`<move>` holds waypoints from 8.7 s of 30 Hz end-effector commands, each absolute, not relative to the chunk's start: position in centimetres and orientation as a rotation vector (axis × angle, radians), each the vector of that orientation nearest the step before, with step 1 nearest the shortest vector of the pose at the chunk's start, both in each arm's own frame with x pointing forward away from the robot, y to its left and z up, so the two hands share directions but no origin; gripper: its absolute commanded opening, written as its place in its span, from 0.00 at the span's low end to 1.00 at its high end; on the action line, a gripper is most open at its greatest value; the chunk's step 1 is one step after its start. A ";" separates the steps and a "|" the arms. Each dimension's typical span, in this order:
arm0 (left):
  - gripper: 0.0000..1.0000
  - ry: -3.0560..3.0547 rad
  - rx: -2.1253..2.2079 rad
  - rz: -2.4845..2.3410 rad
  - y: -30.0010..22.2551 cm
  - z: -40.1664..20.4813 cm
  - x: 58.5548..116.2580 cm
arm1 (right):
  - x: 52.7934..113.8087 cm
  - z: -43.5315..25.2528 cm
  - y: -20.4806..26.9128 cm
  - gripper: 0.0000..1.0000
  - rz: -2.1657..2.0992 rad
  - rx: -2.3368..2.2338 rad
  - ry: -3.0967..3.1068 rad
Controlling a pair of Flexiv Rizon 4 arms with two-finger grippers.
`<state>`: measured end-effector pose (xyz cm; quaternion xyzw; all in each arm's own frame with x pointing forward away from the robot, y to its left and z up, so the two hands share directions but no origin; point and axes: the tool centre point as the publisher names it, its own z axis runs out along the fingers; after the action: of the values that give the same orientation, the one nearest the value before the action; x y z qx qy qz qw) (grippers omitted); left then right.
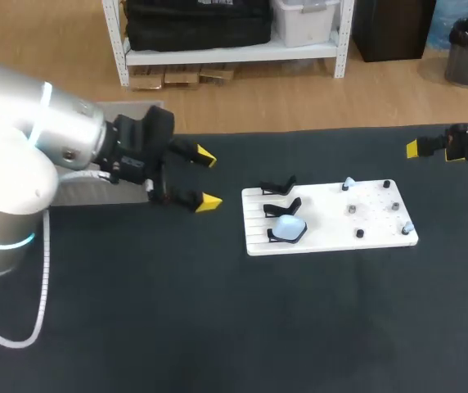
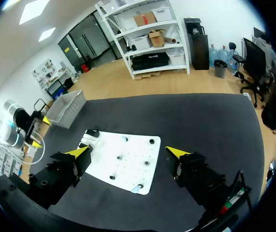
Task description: Pick up each earbud case from the left stands, insert the matching earbuds, close the lid, and place the case in the box.
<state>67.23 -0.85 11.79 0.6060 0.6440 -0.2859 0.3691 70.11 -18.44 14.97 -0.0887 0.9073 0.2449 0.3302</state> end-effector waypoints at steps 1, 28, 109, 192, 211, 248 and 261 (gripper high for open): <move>1.00 1.638 1.550 -0.750 -2.7 10.0 67.5 | 70.1 15.0 -18.5 1.00 0.639 -0.233 2.373; 1.00 1.592 1.560 -0.851 -8.0 5.0 65.3 | 70.1 15.0 -18.5 1.00 0.639 -0.233 2.373; 0.46 1.565 1.432 -0.971 -12.5 1.3 66.2 | 70.1 15.0 -18.5 1.00 0.639 -0.233 2.373; 0.00 1.169 1.346 -1.125 -14.1 13.1 65.0 | 61.7 17.9 -13.1 1.00 0.703 -0.316 2.355; 0.00 1.217 1.277 -1.177 -14.1 12.1 62.5 | 58.3 17.2 -8.4 1.00 0.668 -0.377 2.416; 0.00 1.218 1.305 -1.167 -13.3 11.2 62.2 | 56.6 15.5 -1.7 1.00 0.672 -0.508 2.476; 0.00 1.218 1.305 -1.167 -13.3 11.2 62.2 | 58.0 14.0 0.3 1.00 0.707 -0.480 2.502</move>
<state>62.21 -13.26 11.30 0.5365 0.5006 -0.4797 0.4811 57.74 -0.22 14.38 -0.1811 0.9142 0.2704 0.2413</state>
